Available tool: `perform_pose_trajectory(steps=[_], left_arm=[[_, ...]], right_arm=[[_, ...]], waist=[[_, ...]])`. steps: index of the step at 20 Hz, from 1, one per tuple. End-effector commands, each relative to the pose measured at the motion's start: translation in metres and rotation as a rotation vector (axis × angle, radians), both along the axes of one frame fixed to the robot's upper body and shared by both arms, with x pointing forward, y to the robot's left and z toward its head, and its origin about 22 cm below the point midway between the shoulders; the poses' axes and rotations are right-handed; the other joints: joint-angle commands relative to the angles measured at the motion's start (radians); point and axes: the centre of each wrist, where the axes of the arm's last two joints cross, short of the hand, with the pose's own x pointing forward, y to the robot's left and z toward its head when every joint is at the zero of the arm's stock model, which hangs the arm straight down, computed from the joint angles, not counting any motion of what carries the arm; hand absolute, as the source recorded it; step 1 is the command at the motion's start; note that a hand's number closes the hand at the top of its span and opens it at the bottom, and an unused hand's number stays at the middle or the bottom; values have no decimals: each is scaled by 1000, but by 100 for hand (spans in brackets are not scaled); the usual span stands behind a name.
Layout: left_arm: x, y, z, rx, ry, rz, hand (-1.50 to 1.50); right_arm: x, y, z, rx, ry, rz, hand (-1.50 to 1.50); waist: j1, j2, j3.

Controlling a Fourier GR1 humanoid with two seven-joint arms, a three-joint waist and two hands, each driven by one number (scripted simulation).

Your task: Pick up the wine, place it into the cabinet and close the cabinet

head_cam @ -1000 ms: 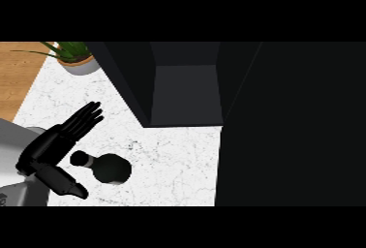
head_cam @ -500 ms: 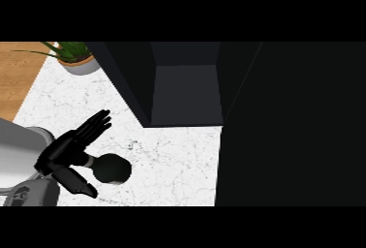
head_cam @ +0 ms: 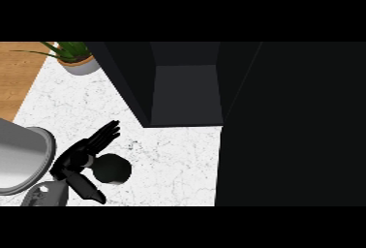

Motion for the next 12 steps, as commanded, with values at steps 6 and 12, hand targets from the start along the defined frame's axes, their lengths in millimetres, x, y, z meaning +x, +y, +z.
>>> perform_pose_trajectory(steps=[6,12], left_arm=[[-5,-26,-39,-74,42,48,-150],[0,-7,-45,-161,99,78,-150]], right_arm=[[-46,-13,35,67,-72,60,-150],[-48,-11,32,73,-71,51,-150]], waist=[[3,1,0],[-6,0,0]])
